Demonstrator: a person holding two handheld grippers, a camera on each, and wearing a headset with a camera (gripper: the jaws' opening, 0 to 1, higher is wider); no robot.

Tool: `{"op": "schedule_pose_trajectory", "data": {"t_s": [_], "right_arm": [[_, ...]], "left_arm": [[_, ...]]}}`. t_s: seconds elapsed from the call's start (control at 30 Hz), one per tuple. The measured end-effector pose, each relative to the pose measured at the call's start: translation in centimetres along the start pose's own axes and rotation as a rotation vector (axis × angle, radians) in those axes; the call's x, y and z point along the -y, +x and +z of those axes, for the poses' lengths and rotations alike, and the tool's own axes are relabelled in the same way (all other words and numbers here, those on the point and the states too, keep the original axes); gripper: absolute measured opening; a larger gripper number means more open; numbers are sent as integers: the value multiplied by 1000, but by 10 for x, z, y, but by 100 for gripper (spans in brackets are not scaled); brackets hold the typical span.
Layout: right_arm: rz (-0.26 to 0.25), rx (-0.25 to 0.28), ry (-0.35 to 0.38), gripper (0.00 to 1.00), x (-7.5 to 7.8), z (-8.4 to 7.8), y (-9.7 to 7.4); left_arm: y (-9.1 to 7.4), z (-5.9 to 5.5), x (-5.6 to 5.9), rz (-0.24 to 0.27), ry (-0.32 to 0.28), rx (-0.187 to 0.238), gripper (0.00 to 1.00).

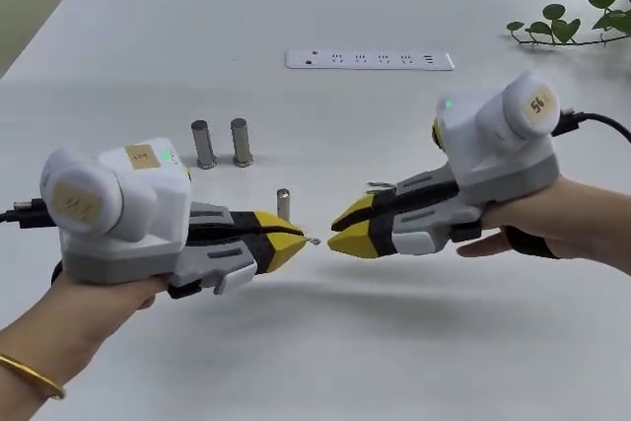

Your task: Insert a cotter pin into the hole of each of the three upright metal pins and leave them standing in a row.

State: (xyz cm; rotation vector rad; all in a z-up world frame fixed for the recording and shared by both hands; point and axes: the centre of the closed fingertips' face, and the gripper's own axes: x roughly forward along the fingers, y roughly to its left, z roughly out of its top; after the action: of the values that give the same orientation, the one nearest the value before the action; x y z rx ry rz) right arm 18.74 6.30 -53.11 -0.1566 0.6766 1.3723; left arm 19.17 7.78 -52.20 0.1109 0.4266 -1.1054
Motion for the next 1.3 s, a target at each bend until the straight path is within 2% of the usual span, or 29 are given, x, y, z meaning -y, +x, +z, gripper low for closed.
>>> {"op": "schedule_pose_trajectory", "data": {"t_s": [0.2,0.3,0.73,1.3], "right_arm": [[51,6,27,7,-8,-4,3],[56,6,35,6,-9,-5,3],[109,19,17,0,-22,1,3],[73,-61,-126,0,-21,-3,1]], "left_arm": [[-1,5,8,-44,-10,31,0],[-2,8,11,-61,-23,53,0],[-2,11,22,-111,-29,78,0],[-1,8,21,-124,-45,84,0]]}}
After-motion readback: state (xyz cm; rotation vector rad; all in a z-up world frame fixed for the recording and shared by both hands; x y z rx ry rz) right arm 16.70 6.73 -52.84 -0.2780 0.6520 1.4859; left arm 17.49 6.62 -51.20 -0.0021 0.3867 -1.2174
